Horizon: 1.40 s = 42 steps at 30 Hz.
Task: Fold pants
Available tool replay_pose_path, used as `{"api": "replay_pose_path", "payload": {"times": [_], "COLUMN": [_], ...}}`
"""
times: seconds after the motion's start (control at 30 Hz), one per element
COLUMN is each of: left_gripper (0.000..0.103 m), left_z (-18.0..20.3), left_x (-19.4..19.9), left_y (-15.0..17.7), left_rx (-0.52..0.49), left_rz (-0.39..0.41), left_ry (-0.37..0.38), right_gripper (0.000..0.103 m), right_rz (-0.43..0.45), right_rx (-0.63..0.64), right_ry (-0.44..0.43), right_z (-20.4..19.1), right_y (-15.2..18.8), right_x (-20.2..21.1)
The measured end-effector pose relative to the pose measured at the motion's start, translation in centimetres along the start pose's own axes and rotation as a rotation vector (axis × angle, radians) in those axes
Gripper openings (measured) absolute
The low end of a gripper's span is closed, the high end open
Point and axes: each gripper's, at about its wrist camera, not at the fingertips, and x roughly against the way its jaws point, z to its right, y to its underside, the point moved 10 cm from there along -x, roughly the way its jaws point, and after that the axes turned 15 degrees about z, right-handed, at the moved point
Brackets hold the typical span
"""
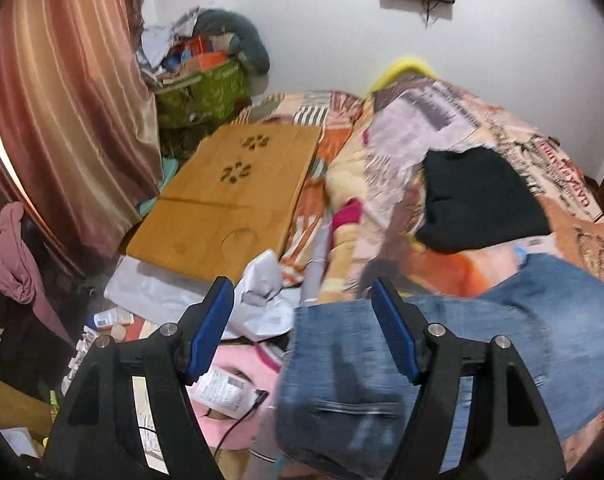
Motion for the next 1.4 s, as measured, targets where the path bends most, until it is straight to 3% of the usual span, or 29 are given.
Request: {"api": "replay_pose_path", "payload": {"times": [0.27,0.37,0.43,0.73,0.87,0.93,1.0,1.03,1.13,1.4], "left_gripper": [0.070,0.059,0.048,0.032,0.019,0.010,0.004,0.004,0.002,0.002], "left_z": [0.0,0.9,1.5,3.0,2.8,2.7,2.4,2.3,1.9,0.6], "left_x": [-5.3,-6.5,-7.0,-7.0,-7.0,-7.1,-7.0,-6.9,-6.5,-5.0], "left_y": [4.9,6.5,7.5,9.4,9.3,9.1,8.8,8.7,8.0,3.9], "left_rx": [0.034,0.050,0.050,0.041,0.117,0.128,0.132,0.126,0.098,-0.006], "left_rz": [-0.158,-0.212,-0.243,-0.251,-0.255,-0.248,-0.235,-0.227,-0.198,-0.070], "left_ry": [0.106,0.158,0.191,0.269,0.303,0.292,0.265,0.251,0.220,0.113], "right_gripper": [0.044,0.044,0.044,0.044,0.044,0.030,0.026,0.019,0.011,0.006], "right_rz": [-0.094,-0.166,-0.214,-0.407,-0.410,-0.405,-0.379,-0.362,-0.319,-0.186], "right_rx": [0.066,0.104,0.117,0.153,0.161,0.153,0.167,0.177,0.193,0.238], "right_ry": [-0.261,-0.334,-0.378,-0.473,-0.505,-0.518,-0.502,-0.494,-0.488,-0.461], "right_z": [-12.4,-16.3,-17.8,-22.0,-22.5,-22.7,-22.8,-22.8,-23.1,-23.0], "right_y": [-0.3,1.4,2.7,7.1,7.6,7.7,7.8,7.6,7.1,4.8], "right_x": [-9.1,-12.2,-13.4,-17.2,-16.8,-16.6,-16.5,-16.4,-16.0,-14.6]}}
